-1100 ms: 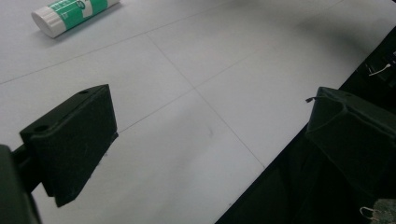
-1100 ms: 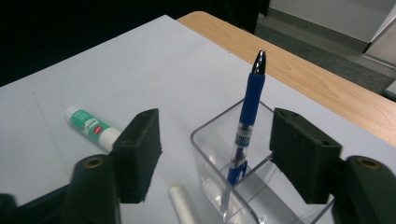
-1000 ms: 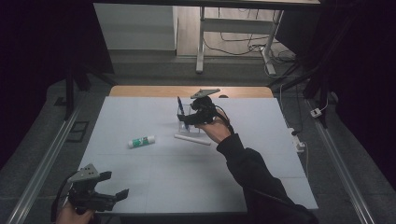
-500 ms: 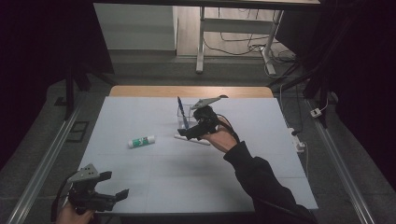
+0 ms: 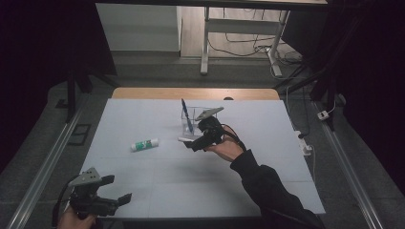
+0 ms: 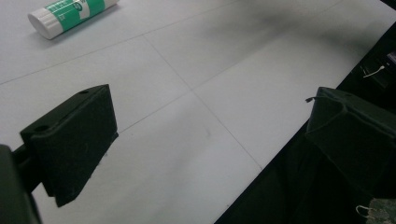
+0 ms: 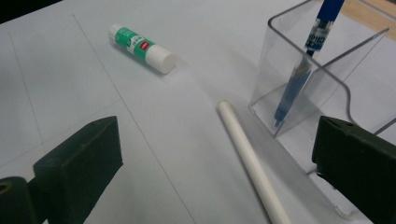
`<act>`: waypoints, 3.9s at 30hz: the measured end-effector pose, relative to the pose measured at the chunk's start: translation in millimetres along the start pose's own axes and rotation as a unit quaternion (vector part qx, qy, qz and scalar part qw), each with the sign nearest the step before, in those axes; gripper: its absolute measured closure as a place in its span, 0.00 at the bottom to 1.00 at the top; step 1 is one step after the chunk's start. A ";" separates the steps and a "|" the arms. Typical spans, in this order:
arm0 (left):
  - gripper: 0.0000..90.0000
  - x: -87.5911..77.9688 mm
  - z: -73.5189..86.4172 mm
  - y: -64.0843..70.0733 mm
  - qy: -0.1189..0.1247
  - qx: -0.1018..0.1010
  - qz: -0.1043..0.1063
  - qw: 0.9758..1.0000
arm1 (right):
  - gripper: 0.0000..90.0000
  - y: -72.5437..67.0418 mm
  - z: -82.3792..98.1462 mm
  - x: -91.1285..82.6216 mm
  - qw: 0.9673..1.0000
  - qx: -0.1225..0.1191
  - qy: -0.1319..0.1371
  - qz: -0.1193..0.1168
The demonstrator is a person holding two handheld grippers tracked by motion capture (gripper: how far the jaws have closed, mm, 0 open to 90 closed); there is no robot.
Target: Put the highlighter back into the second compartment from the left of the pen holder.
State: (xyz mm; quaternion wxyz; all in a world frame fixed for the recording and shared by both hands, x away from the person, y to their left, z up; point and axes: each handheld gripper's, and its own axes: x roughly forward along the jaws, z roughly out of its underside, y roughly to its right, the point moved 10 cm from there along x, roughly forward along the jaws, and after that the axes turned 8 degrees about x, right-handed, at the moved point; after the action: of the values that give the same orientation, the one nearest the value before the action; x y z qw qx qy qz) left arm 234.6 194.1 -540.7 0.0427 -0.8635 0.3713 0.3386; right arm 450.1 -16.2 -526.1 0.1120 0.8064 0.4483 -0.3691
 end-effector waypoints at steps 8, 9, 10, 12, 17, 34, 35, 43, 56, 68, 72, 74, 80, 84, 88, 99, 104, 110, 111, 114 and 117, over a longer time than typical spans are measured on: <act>0.02 0.2 0.1 -0.1 -0.001 0.000 0.000 1.000 | 0.14 9.9 15.6 11.8 0.999 -0.008 -0.029 0.016; 0.02 0.2 0.1 0.0 -0.001 -0.001 0.001 1.000 | 0.29 14.0 19.3 12.9 0.999 -0.005 -0.038 0.013; 0.02 0.2 0.1 -0.4 -0.001 -0.001 0.001 1.000 | 0.34 15.5 21.5 13.8 0.999 -0.003 -0.045 0.009; 0.02 0.1 0.1 -0.6 0.000 -0.003 0.002 1.000 | 0.44 21.2 24.7 16.0 0.999 -0.005 -0.052 0.016; 0.02 0.2 0.1 -0.6 0.000 -0.004 0.004 1.000 | 0.66 30.6 28.2 20.7 0.998 0.006 -0.058 0.016; 0.02 0.6 0.4 -0.6 -0.003 -0.002 0.004 1.000 | 1.00 63.1 39.0 47.5 0.996 0.020 -0.068 0.046; 0.02 0.6 0.3 -0.3 -0.002 -0.001 0.004 1.000 | 1.00 63.6 40.0 47.4 0.996 0.021 -0.070 0.046; 0.03 0.5 0.2 0.0 -0.002 0.001 0.002 1.000 | 1.00 54.4 45.1 43.1 0.996 0.015 -0.080 0.032; 0.02 0.6 0.0 0.5 -0.002 0.003 0.001 1.000 | 0.99 22.1 65.3 34.5 0.995 -0.001 -0.104 -0.001; 0.03 0.9 -0.1 0.8 -0.003 0.004 0.001 1.000 | 0.88 8.4 67.4 17.8 0.996 0.000 -0.089 -0.009; 0.03 1.1 0.1 0.9 -0.005 0.007 0.001 1.000 | 0.68 0.5 63.7 14.8 0.996 -0.011 -0.091 -0.014; 0.03 1.0 0.1 0.8 -0.005 0.007 0.000 1.000 | 0.58 -2.4 61.9 17.0 0.996 -0.022 -0.090 -0.007; 0.03 1.2 0.1 0.8 -0.005 0.005 0.001 1.000 | 0.26 -13.5 59.8 30.3 0.994 -0.035 -0.103 -0.015; 0.03 1.2 0.2 0.7 -0.005 0.005 0.001 1.000 | 0.12 -18.4 61.6 41.0 0.992 -0.046 -0.116 -0.019; 0.03 1.1 0.4 0.7 -0.005 0.006 0.001 1.000 | 0.06 -20.5 65.6 50.5 0.990 -0.059 -0.125 -0.017; 0.03 0.8 0.7 1.0 -0.005 0.007 0.002 1.000 | 0.48 -21.7 63.8 51.3 0.987 -0.089 -0.130 -0.008; 0.03 0.7 0.6 1.5 -0.005 0.008 0.003 1.000 | 0.81 -24.4 64.8 47.3 0.984 -0.114 -0.137 -0.019; 0.03 0.6 0.6 1.5 -0.004 0.009 0.002 1.000 | 0.88 -27.3 65.7 46.2 0.982 -0.125 -0.142 -0.026; 0.03 0.6 0.7 1.4 -0.005 0.009 0.002 1.000 | 0.88 -27.2 65.8 46.1 0.982 -0.125 -0.142 -0.025; 0.03 0.6 0.5 1.4 -0.004 0.009 0.002 1.000 | 0.88 -27.3 65.6 45.6 0.983 -0.120 -0.138 -0.027; 0.03 0.5 0.6 1.4 -0.004 0.010 0.002 1.000 | 0.88 -28.3 62.4 43.3 0.985 -0.110 -0.126 -0.031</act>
State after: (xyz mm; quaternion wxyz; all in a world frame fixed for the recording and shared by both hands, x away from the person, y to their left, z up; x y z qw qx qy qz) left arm 233.6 193.0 -541.2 0.0519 -0.8609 0.3762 0.3385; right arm 410.6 -4.1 -595.8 0.2446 0.7220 0.4932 -0.4191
